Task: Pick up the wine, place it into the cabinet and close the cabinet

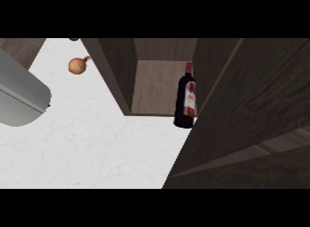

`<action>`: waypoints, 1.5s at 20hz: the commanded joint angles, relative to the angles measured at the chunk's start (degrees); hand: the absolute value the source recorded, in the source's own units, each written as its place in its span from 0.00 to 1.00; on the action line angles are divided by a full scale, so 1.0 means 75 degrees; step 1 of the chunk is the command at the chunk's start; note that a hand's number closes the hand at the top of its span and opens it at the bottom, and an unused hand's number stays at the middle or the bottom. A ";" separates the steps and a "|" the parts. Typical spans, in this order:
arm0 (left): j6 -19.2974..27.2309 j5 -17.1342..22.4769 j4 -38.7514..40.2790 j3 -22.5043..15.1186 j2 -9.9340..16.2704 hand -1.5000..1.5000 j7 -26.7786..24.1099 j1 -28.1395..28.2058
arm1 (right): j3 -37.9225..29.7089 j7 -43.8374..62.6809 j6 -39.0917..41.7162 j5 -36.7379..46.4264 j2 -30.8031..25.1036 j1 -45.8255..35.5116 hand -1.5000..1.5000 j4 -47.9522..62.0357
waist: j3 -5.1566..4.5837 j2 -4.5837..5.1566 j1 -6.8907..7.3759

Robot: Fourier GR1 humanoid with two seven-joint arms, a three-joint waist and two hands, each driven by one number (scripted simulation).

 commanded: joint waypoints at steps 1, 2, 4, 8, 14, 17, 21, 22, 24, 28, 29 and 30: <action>-0.0912 0.0543 -0.0159 0.1076 0.0363 0.00 0.0043 0.0722 | 0.0370 -0.0174 -0.0856 0.0681 0.0159 -0.1178 1.00 0.0873 | 0.0006 0.0032 0.0057; -0.0913 0.0340 -0.0026 0.0897 0.0121 0.00 -0.0037 0.0744 | 0.1157 0.0506 -0.1303 0.1030 0.0161 -0.1320 1.00 0.0265 | 0.0003 0.0017 -0.0022; -0.1439 0.0356 0.0203 0.1052 -0.0013 0.00 -0.0334 0.1003 | 0.0969 0.0466 -0.1686 0.1149 0.0163 -0.2266 1.00 0.1013 | -0.0001 0.0024 0.0049; -0.1961 0.0798 0.0215 0.1816 0.0294 0.00 0.0078 0.1145 | 0.1222 0.0006 -0.2870 0.1309 0.0160 -0.3409 1.00 0.2220 | 0.0004 0.0041 0.0060; -0.2288 0.1251 -0.0047 0.2506 0.0302 0.00 0.0456 0.1301 | 0.0236 0.0115 -0.3706 0.0470 0.0163 -0.5508 1.00 0.3899 | 0.0008 0.0077 0.0134; -0.2634 0.1421 0.0219 0.2770 0.0316 0.00 0.0703 0.1271 | -0.0352 -0.0040 -0.3652 0.0377 0.0165 -0.6178 1.00 0.4535 | 0.0011 0.0080 0.0045; -0.2711 0.1086 0.0297 0.2723 -0.0135 0.00 0.0824 0.1169 | -0.0479 -0.0675 -0.3664 0.0114 0.0167 -0.6487 1.00 0.5552 | 0.0014 0.0072 -0.0014; -0.2321 0.0994 -0.0042 0.2347 -0.0105 0.00 0.0993 0.1073 | -0.0951 -0.0477 -0.3825 -0.0164 0.0167 -0.7354 1.00 0.6142 | 0.0012 0.0096 0.0042; -0.2802 0.1161 -0.0045 0.2915 -0.0090 0.00 0.1074 0.1460 | -0.1511 -0.0809 -0.3280 -0.0138 0.0167 -0.7342 1.00 0.6546 | 0.0016 0.0074 0.0052; -0.2680 0.0895 -0.0251 0.2696 -0.0230 0.00 0.1399 0.1278 | -0.1902 -0.1779 -0.3114 0.0278 0.0166 -0.7485 1.00 0.7737 | 0.0017 0.0091 0.0020; -0.2489 0.0768 -0.0025 0.2459 -0.0364 0.00 0.1467 0.0931 | -0.2260 -0.1739 -0.2738 0.0015 -0.0111 -0.7459 1.00 0.7584 | 0.0018 0.0092 -0.0075; -0.2640 0.1112 -0.0157 0.2775 -0.0189 0.00 0.1709 0.0922 | -0.2400 -0.1956 -0.2730 0.0052 0.0023 -0.7695 1.00 0.7998 | 0.0018 0.0091 -0.0034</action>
